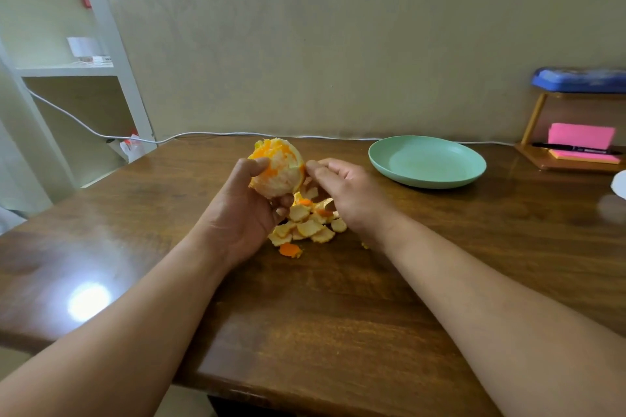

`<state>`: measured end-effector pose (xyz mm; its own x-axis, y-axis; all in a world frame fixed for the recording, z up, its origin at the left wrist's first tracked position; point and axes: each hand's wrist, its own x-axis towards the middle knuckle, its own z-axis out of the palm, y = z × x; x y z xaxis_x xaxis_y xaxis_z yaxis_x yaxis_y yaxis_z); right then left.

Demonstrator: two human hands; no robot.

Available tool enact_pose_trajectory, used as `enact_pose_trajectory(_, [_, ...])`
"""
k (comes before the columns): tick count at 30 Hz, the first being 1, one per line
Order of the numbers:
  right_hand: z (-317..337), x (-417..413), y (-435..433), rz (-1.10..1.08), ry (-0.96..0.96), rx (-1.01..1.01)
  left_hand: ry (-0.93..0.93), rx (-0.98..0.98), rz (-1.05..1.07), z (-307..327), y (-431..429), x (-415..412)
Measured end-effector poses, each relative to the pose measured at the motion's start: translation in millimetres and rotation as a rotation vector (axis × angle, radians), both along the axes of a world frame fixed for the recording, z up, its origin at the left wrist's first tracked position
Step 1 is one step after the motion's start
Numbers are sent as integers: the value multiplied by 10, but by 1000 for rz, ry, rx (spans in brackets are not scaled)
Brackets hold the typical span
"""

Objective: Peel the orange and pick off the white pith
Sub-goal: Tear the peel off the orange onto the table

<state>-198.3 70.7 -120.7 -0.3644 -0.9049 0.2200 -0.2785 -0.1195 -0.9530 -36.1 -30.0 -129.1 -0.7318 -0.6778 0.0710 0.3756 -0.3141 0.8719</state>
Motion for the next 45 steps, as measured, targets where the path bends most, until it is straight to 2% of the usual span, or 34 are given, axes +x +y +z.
enact_pose_trajectory(10, [-26, 48, -16, 19, -39, 45, -87, -248, 140, -29, 69, -57])
enact_pose_trajectory(15, [-47, 70, -23, -80, 107, 33, -183, -358, 252, -73, 117, -112])
enact_pose_trajectory(19, [-39, 74, -15, -64, 67, 0, -169, -363, 262, -89, 97, -104])
enact_pose_trajectory(22, [-31, 106, -28, -43, -67, -29, -130, -314, 253, -82, 89, -103])
enact_pose_trajectory(28, [-19, 140, -24, 133, -556, -30, 24, -150, 163, -34, 57, -95])
enact_pose_trajectory(29, [-22, 141, -22, 132, -549, -24, 21, -156, 159, -34, 49, -94])
enact_pose_trajectory(31, [-40, 138, -28, 69, -419, -12, -25, -225, 176, -37, 56, -103])
enact_pose_trajectory(35, [-38, 107, -5, -230, 127, -75, -249, -304, 283, -49, 113, -113])
enact_pose_trajectory(37, [-27, 106, 9, -288, 281, -118, -264, -302, 309, -45, 127, -103])
enact_pose_trajectory(40, [2, 156, 22, -243, 193, -37, -248, -304, 360, -4, 161, -74])
enact_pose_trajectory(45, [38, 189, 64, -172, 238, 127, -380, -593, 485, -15, 173, -49])
